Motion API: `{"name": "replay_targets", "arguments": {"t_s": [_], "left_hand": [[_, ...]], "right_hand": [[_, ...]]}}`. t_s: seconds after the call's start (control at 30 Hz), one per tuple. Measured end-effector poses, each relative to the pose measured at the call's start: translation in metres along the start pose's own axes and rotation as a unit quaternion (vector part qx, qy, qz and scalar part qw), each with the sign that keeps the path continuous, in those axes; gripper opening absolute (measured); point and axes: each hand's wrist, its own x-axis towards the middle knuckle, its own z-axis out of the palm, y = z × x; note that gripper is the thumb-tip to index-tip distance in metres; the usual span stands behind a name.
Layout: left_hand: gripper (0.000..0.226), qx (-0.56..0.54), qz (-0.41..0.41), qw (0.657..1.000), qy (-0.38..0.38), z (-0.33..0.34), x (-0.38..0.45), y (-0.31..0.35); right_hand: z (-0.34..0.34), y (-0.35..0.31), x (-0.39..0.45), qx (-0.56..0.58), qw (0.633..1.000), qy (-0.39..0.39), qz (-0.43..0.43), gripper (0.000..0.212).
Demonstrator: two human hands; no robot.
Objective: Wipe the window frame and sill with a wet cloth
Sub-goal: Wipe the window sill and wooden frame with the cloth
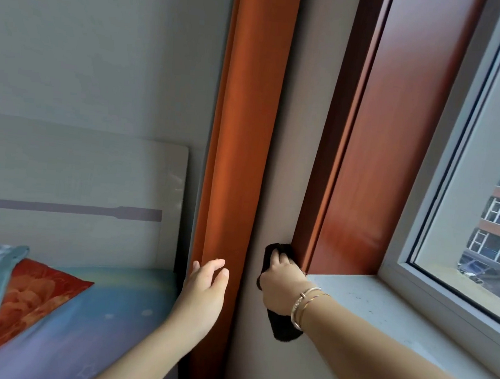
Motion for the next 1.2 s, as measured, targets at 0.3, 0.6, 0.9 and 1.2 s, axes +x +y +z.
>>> {"name": "replay_targets", "arguments": {"t_s": [0.3,0.6,0.9,1.2], "left_hand": [[0.039,0.021,0.0,0.999,-0.026,0.018,-0.041,0.037],[0.04,0.036,0.021,0.997,-0.059,0.032,-0.078,0.066],[0.044,0.093,0.035,0.986,-0.137,0.095,-0.07,0.075],[0.048,0.304,0.144,0.931,-0.144,0.112,-0.054,0.055]], "right_hand": [[0.009,0.029,-0.08,0.099,0.99,0.051,-0.084,0.028],[0.025,0.057,-0.172,0.238,0.966,0.073,-0.073,0.053],[0.043,0.092,-0.134,0.295,0.95,0.084,0.05,0.048],[0.047,0.111,-0.086,0.305,0.95,0.064,-0.005,0.05]]}}
